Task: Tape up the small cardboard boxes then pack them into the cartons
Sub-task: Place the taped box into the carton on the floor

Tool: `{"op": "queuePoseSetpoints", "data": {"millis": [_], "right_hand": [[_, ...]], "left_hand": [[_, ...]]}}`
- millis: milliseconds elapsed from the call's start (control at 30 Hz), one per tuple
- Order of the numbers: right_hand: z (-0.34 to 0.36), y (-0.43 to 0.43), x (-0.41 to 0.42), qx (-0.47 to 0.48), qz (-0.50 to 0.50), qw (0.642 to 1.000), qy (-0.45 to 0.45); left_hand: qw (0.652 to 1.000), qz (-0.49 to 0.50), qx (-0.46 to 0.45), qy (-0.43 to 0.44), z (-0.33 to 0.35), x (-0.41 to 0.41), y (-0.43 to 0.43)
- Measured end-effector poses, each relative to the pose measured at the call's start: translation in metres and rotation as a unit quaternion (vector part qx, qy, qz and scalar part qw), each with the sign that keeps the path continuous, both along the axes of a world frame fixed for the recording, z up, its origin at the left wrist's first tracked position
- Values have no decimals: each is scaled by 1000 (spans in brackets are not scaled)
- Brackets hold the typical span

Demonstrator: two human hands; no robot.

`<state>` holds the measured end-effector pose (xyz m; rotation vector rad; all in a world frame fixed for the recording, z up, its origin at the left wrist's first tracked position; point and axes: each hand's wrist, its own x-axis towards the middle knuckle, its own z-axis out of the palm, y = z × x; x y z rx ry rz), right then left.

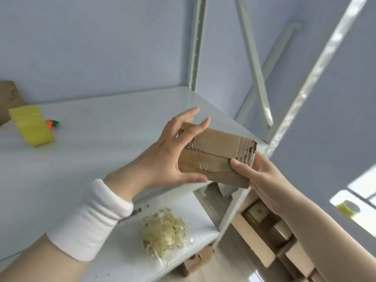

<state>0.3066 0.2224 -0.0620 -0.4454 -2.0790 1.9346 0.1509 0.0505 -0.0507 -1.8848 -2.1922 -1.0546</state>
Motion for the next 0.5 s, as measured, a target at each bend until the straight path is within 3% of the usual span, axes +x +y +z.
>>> {"op": "queuePoseSetpoints", "data": {"millis": [67, 200, 300, 500], "right_hand": [[-10, 8, 36, 0, -37, 999, 5], [-42, 34, 111, -6, -107, 994, -15], [-76, 57, 169, -21, -155, 986, -51], [-149, 107, 279, -124, -193, 969, -92]], "left_hand": [[989, -44, 3, -144, -8, 20, 19], [910, -89, -78, -398, -41, 59, 65], [869, -129, -171, -446, -79, 99, 103], [855, -135, -220, -450, -157, 202, 192]]}}
